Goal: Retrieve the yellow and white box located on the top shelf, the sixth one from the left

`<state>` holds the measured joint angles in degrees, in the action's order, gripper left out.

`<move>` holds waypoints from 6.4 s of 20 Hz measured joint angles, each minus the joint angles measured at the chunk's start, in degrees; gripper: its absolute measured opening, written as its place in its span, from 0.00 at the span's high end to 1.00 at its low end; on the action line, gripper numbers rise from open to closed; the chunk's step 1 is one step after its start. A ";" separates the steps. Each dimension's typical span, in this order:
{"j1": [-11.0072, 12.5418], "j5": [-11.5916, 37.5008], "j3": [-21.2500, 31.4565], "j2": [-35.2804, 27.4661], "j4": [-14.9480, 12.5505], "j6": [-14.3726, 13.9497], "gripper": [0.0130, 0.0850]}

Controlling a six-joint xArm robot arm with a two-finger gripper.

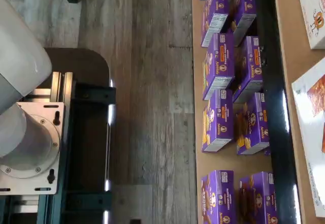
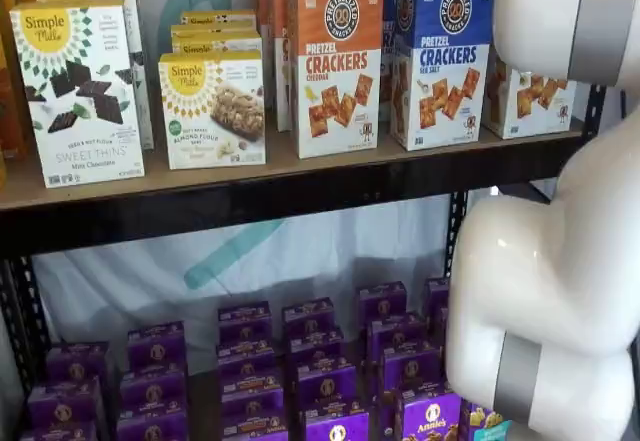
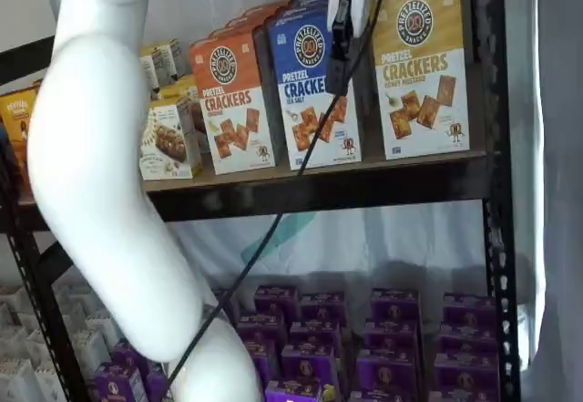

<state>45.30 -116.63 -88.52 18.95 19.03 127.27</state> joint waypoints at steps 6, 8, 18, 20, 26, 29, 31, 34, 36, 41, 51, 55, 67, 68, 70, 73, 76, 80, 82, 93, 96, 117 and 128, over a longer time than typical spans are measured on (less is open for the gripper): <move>-5.92 3.94 5.12 3.67 -9.42 -1.26 0.00; -5.99 4.37 5.94 4.19 -9.03 -1.44 0.00; -1.62 5.31 3.62 2.97 -0.71 -0.81 0.00; -0.57 4.54 1.53 1.78 0.81 -0.73 0.00; 3.76 3.24 -2.85 -0.80 8.45 -1.10 0.00; 6.65 3.84 -2.53 -0.84 14.19 -1.67 0.00; 8.33 5.23 -1.34 -0.19 18.17 -2.10 0.00; 9.71 9.45 1.96 1.83 22.76 -2.31 0.00; 9.71 11.90 3.10 2.40 24.21 -2.33 0.00; 7.42 19.58 5.16 2.97 24.41 -1.42 0.00; 3.77 25.53 1.72 -0.82 20.01 -0.18 0.00; 2.81 25.56 -0.43 -2.59 17.79 -0.09 0.00; -0.95 28.62 -1.96 -4.59 12.65 -0.46 0.00; -1.21 29.03 -1.76 -4.52 12.27 -0.42 0.00; -1.83 28.82 -2.25 -4.98 11.11 -0.69 0.00; -2.63 28.50 -2.85 -5.50 9.39 -0.97 0.00; -3.42 28.44 -3.22 -5.93 7.46 -1.07 0.00; -3.75 27.02 -4.70 -7.04 6.05 -1.39 0.00; -3.85 25.71 -6.11 -7.89 5.16 -1.61 0.00; -6.63 22.76 -10.62 -10.48 -3.56 -2.17 0.00; -7.48 21.54 -11.69 -11.18 -5.47 -2.68 0.00; -7.23 18.08 -15.00 -12.99 -5.31 -3.18 0.28; -6.45 16.45 -15.64 -12.00 -4.47 -3.06 0.28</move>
<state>38.85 -100.18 -104.16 6.95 14.56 124.21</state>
